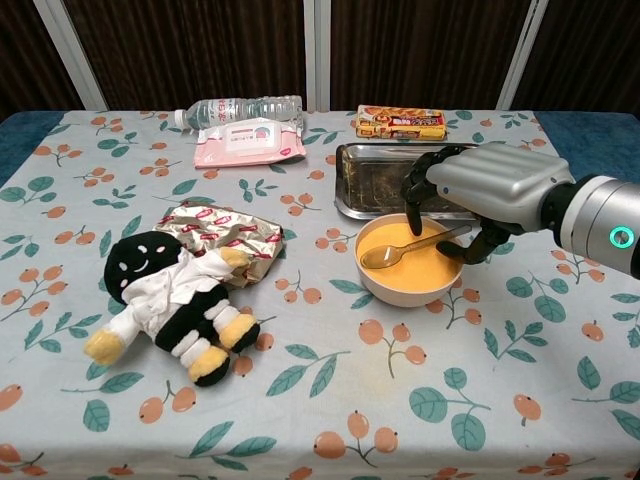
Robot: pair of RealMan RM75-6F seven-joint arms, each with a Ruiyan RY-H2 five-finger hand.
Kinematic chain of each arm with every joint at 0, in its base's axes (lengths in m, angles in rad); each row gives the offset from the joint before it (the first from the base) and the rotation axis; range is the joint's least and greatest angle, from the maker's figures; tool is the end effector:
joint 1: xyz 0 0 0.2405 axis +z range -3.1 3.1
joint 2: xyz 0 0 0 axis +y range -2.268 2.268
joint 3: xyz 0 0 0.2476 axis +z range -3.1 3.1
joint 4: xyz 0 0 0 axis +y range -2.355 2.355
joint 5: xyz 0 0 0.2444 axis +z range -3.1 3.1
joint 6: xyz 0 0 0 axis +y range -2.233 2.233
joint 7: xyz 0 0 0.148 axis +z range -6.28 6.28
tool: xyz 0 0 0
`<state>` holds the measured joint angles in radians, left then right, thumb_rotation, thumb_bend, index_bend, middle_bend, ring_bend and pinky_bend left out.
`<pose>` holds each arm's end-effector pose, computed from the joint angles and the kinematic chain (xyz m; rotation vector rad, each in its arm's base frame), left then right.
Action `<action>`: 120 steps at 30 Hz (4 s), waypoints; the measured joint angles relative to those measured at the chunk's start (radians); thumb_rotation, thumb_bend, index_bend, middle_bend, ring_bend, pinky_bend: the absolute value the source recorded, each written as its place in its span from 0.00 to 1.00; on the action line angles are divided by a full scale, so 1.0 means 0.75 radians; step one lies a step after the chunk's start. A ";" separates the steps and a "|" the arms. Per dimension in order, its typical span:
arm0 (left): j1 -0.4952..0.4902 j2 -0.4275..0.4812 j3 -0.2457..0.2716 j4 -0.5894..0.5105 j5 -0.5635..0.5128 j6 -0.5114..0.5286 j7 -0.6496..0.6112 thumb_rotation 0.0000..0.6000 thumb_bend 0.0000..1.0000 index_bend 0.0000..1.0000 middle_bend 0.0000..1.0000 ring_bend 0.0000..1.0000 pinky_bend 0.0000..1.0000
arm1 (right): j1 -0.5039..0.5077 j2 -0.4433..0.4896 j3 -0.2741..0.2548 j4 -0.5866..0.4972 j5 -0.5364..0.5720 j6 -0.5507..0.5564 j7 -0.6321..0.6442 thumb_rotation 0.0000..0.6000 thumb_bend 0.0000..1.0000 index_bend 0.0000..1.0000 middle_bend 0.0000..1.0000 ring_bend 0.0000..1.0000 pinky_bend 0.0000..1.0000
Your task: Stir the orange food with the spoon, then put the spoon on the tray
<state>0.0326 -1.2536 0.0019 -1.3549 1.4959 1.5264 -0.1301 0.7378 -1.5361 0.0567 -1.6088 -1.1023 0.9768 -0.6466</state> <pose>-0.3770 0.1348 0.1069 -1.3054 -0.9816 -0.8163 -0.1371 -0.2975 -0.0716 2.0836 -0.7232 0.7254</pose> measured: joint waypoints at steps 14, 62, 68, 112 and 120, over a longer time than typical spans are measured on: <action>-0.001 -0.007 -0.001 0.015 -0.001 -0.005 -0.011 1.00 0.00 0.25 0.17 0.15 0.14 | -0.005 -0.042 -0.010 0.045 -0.024 0.025 -0.017 1.00 0.30 0.40 0.16 0.00 0.00; 0.000 -0.018 -0.009 0.036 -0.008 -0.007 -0.024 1.00 0.00 0.25 0.17 0.15 0.14 | 0.030 -0.038 0.000 0.051 -0.044 0.035 -0.113 1.00 0.40 0.62 0.22 0.00 0.00; -0.003 -0.019 -0.009 0.031 -0.006 -0.010 -0.016 1.00 0.00 0.25 0.17 0.15 0.14 | 0.037 0.014 -0.011 0.028 -0.133 0.084 -0.188 1.00 0.40 0.64 0.26 0.07 0.00; 0.004 -0.041 -0.002 0.060 -0.008 -0.011 -0.041 1.00 0.00 0.25 0.17 0.15 0.14 | 0.002 -0.173 -0.086 0.359 -0.521 0.164 -0.606 1.00 0.40 0.67 0.32 0.16 0.00; 0.000 -0.037 -0.002 0.050 0.001 -0.008 -0.029 1.00 0.00 0.25 0.17 0.15 0.14 | -0.049 -0.171 -0.047 0.342 -0.526 0.245 -0.476 1.00 0.40 0.68 0.32 0.17 0.00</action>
<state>0.0328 -1.2812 0.0000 -1.3172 1.4965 1.5204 -0.1515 0.7009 -1.6640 0.0212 -1.3522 -1.4964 1.1609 -1.0036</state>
